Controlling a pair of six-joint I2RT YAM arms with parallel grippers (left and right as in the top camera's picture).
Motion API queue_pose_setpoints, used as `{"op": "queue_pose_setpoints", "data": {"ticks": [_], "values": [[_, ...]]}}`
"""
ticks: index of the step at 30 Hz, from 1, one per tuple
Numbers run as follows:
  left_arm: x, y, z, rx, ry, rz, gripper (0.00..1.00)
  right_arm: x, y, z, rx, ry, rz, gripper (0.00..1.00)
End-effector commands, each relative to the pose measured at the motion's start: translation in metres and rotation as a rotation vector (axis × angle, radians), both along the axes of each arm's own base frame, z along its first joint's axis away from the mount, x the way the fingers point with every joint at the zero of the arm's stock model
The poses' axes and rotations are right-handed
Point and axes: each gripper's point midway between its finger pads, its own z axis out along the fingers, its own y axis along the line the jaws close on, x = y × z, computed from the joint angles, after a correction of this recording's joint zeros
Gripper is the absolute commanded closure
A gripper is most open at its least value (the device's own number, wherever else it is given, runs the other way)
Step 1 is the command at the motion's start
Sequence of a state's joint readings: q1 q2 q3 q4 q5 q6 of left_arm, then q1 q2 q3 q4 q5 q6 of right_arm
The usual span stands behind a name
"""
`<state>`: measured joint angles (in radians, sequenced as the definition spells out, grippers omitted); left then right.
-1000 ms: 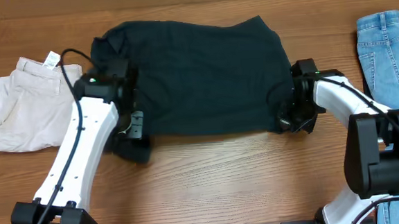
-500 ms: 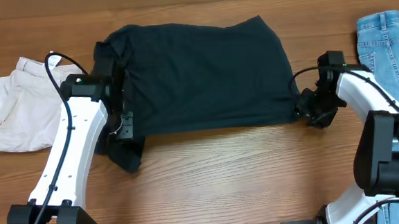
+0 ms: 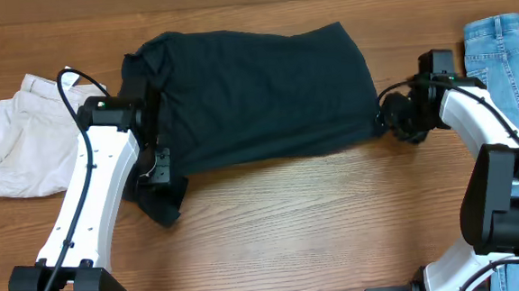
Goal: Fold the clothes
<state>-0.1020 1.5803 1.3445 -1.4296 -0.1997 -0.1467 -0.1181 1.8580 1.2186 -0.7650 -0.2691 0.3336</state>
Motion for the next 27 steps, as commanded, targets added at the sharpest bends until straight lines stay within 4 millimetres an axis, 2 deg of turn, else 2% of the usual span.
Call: {"op": "queue_pose_setpoints", "data": {"ticks": [1,4,7,9,10,11,13,15,18,22,25,27], "values": [[0.000,0.011,0.006,0.047,-0.003,-0.008,0.96,0.005,-0.006,0.007,0.014,-0.039,0.053,0.46],[0.000,0.014,0.006,0.061,-0.005,-0.009,0.96,-0.004,-0.021,0.005,0.021,0.000,0.005,0.60],[0.001,0.014,0.006,0.064,-0.008,-0.009,0.96,-0.020,-0.040,0.003,0.037,0.065,-0.067,0.84],[0.001,0.014,0.007,0.066,-0.009,-0.009,0.96,-0.036,-0.055,0.002,0.055,0.135,-0.160,0.86],[0.001,0.015,0.007,0.069,-0.009,-0.009,0.96,-0.042,-0.062,0.002,0.070,0.155,-0.190,0.71],[0.001,0.015,0.007,0.069,-0.009,-0.009,0.96,-0.043,-0.066,0.003,0.087,0.157,-0.208,0.65],[0.001,0.015,0.007,0.070,-0.010,-0.010,0.96,-0.039,-0.062,0.010,0.187,0.118,-0.205,0.65],[0.002,0.015,0.007,0.070,-0.012,-0.010,0.96,-0.029,-0.044,0.023,0.313,0.036,-0.128,0.65],[0.003,0.015,0.007,0.070,-0.015,-0.010,0.96,-0.024,-0.024,0.028,0.350,0.011,-0.061,0.64],[0.003,0.015,0.007,0.070,-0.015,-0.010,0.96,-0.018,0.014,0.019,0.266,0.011,0.071,0.53],[0.003,0.015,0.007,0.069,-0.014,-0.010,0.96,-0.017,0.023,0.003,0.099,0.048,0.082,0.41],[0.002,0.015,0.007,0.070,-0.013,-0.010,0.96,-0.015,0.029,-0.005,0.006,0.050,0.084,0.41]]}}
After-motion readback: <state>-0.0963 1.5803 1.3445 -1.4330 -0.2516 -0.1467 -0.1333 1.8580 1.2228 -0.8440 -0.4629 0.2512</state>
